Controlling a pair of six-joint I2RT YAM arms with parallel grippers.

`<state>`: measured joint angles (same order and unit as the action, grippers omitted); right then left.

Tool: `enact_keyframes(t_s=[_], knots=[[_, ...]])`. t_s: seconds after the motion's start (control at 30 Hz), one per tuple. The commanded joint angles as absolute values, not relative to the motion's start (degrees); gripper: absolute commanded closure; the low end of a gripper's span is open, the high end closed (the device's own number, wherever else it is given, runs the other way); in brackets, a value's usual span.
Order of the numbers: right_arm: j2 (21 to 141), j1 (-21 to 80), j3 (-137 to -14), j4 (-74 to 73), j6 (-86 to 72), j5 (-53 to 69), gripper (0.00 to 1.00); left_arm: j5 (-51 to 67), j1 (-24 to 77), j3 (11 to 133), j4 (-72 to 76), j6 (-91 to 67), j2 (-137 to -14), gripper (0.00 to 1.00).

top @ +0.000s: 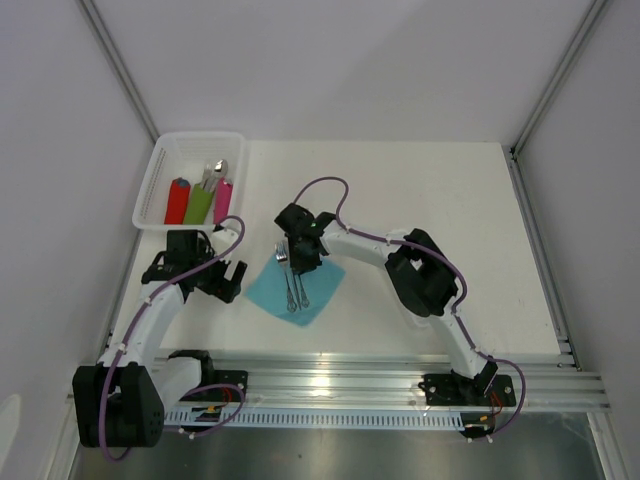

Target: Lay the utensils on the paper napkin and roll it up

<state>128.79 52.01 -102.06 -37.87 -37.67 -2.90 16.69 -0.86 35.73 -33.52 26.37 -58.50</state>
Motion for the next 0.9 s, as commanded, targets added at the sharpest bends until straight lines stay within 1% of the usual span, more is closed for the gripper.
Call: enact_keyframes(t_s=[0.0, 0.1, 0.23, 0.37, 0.43, 0.57, 0.87], knots=[[129.1, 51.8, -102.1, -37.2, -38.1, -2.3, 0.78, 16.7, -0.6, 35.6, -32.3, 25.5, -58.4, 0.0], [128.8, 51.9, -102.0, -37.1, -37.9, -2.1, 0.76, 16.7, -0.6, 35.5, -32.2, 25.5, -58.5, 0.01], [126.7, 52.6, -102.4, -37.7, -37.2, -5.3, 0.73, 16.8, -0.6, 35.5, -32.2, 25.5, -58.5, 0.0], [124.7, 54.4, -102.8, -39.7, -36.9, -9.7, 0.64, 16.7, -0.6, 35.4, -32.3, 25.5, -58.5, 0.01], [124.3, 55.8, -103.0, -40.8, -36.9, -12.7, 0.62, 16.8, -0.6, 35.5, -32.3, 25.5, -58.5, 0.01], [124.8, 57.4, -103.1, -43.3, -37.1, -14.0, 0.55, 17.0, -0.5, 35.3, -32.3, 25.6, -58.4, 0.01], [125.6, 58.6, -103.5, -43.6, -37.0, -12.6, 0.52, 17.2, -0.5, 35.4, -32.2, 25.6, -58.6, 0.0]])
